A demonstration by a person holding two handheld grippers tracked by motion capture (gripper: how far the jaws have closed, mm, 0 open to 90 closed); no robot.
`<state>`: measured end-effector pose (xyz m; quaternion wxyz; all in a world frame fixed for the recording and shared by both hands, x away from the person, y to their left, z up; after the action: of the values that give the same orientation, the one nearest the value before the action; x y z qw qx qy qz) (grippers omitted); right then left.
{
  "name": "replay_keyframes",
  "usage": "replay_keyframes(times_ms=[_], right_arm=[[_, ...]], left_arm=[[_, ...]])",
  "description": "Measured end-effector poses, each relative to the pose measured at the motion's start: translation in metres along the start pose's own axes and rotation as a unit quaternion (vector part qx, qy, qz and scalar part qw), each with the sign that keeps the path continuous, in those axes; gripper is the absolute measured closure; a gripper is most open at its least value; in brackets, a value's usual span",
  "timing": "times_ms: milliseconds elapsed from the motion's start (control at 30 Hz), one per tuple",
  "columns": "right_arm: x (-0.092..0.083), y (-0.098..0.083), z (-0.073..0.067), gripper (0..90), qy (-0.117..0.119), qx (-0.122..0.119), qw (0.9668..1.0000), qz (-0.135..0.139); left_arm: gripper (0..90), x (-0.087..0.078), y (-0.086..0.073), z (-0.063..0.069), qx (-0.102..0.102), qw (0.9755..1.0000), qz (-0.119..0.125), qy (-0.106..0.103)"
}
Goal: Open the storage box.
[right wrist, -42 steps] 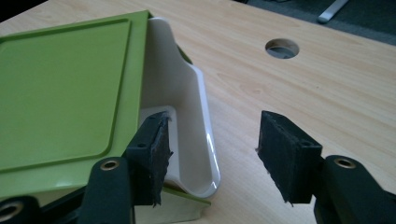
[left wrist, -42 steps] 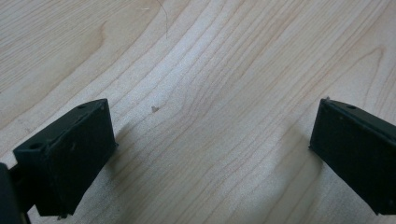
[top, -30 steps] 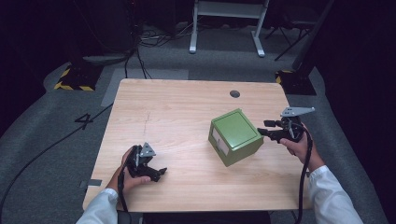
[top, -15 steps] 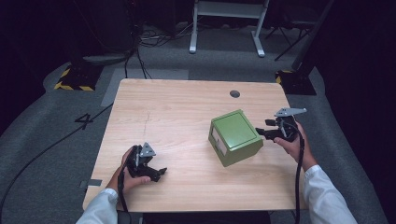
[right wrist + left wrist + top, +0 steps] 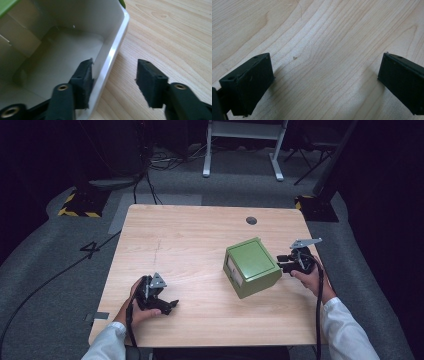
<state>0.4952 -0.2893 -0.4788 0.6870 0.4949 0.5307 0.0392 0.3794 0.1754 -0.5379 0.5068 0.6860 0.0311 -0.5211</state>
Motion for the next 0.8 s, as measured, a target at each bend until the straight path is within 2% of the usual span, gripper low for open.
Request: replay_keyframes(times_ms=[300, 800], right_arm=[[-0.011, -0.008, 0.009, 63.6, -0.012, 0.000, 0.9999, 0.005], [-0.025, -0.027, 0.033, 66.8, -0.028, 0.026, 0.9992, 0.015]], left_arm=[[0.1, 0.000, 0.000, 0.000, 0.001, 1.0000, 0.001, 0.000], [0.1, 0.000, 0.000, 0.000, 0.000, 1.0000, 0.001, -0.001]])
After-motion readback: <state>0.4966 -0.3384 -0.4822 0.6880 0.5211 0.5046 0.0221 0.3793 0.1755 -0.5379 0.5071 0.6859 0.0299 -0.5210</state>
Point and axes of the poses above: each handheld gripper's, and its own axes: x roughly forward along the jaws, y roughly out of its top, z roughly to its right, the point moved 4 cm from there along x, roughly forward along the jaws, and after that the axes turned 4 degrees about -x, right-handed, at the moved point
